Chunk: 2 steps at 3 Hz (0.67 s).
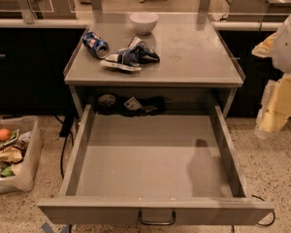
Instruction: Place blue chip bag into top drawer
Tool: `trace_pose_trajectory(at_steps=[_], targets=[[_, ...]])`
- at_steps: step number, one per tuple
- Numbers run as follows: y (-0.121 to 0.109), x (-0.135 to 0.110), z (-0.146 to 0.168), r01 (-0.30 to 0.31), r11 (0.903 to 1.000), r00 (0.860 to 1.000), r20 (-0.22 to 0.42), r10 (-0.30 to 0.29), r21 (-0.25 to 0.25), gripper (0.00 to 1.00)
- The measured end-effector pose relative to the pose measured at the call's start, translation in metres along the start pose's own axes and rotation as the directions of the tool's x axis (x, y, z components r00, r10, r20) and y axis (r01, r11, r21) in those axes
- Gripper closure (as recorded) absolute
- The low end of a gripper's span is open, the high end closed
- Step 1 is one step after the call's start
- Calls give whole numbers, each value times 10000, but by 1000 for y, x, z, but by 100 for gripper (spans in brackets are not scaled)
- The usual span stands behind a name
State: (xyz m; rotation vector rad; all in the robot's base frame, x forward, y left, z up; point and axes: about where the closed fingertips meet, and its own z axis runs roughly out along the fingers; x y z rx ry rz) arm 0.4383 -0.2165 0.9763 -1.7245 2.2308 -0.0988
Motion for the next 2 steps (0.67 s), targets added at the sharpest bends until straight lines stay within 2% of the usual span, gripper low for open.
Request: trace_pose_trajectory(at_steps=[1,2], targets=[[-1,-1,1,33,10000,10000,44,-33,18,0],[-24,-26,33,652,9979,9968,462,-648,-62,0]])
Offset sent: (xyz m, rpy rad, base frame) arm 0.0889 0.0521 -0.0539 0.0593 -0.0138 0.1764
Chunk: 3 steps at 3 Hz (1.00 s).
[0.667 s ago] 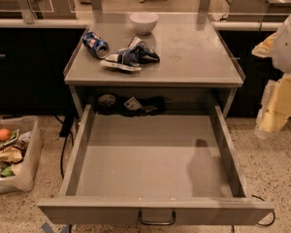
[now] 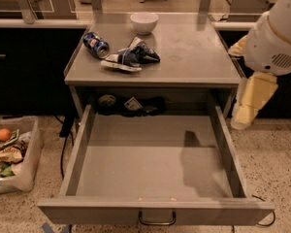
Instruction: Place blue chip bag into top drawer
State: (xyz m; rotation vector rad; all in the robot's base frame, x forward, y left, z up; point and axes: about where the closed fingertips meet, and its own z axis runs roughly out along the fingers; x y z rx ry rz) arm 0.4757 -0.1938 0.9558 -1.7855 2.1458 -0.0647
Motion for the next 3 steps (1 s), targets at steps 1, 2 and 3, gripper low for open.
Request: trace_pose_trajectory(at_steps=[1,2,3], targets=[[-38,-45,46,1103,9939,9932,380,-1101,-45,0],[-77,-99,83,1958,9804,9784,629,-1967,195,0],[-77,-99,83,1961,9804,9784,629,-1970,198,0]])
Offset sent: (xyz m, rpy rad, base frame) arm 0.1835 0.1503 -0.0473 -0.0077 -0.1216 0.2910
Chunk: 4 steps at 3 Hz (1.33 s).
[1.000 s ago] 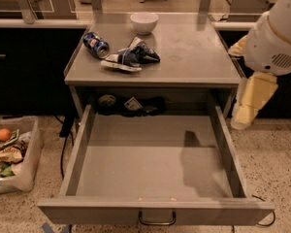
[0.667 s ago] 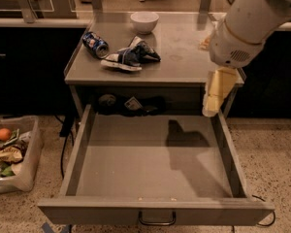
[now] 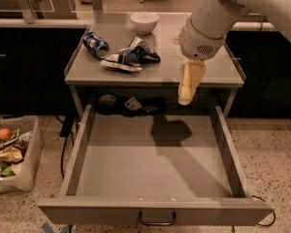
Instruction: Place blue chip bag into top drawer
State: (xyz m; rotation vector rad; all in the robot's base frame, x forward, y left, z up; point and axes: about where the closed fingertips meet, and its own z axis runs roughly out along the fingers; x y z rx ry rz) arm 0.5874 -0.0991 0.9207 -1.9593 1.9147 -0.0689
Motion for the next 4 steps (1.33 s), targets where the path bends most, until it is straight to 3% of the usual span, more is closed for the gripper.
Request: trace_pose_trajectory(at_steps=[1,2,3,4], targets=[[-22,-8,2,501,9977,9987,-31,-500,451,0],[-71,-16,14,1041,9893,9946,-59,-1040,1021,0],[-115,-23,41,1867,9788,9823,-322,-1846,839,0],[-158,-36,80,2493,9680,9679,-402,-2480,293,0]])
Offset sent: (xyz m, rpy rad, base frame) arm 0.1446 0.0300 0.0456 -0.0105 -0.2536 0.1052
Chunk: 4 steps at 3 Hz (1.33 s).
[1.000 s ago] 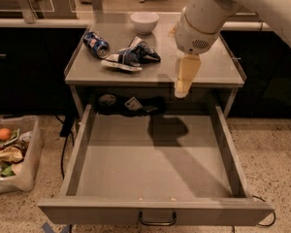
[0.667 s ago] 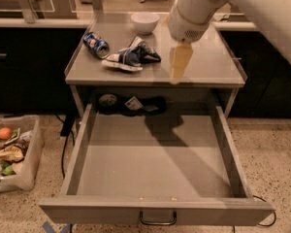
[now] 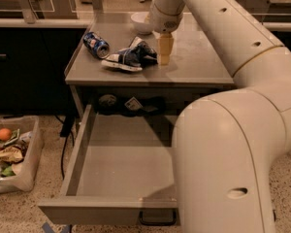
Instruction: Place blue chip bag into top drawer
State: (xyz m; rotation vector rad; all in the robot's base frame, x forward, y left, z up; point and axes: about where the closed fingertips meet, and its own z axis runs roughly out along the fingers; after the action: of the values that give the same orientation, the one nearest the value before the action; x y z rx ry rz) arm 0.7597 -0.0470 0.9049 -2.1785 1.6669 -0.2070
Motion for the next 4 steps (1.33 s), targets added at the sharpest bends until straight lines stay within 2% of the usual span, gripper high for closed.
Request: trace_pose_trajectory(at_steps=[1,2,3,4], targets=[[0,0,0,5,10000,10000,4,-5,2,0],[-12,-12,18,367,9992,9988,317,-371,144,0],[-32,-42,57,866,9957,9896,1129,-897,321,0],[-35,-40,62,821,9960,9896,1155,-856,346,0]])
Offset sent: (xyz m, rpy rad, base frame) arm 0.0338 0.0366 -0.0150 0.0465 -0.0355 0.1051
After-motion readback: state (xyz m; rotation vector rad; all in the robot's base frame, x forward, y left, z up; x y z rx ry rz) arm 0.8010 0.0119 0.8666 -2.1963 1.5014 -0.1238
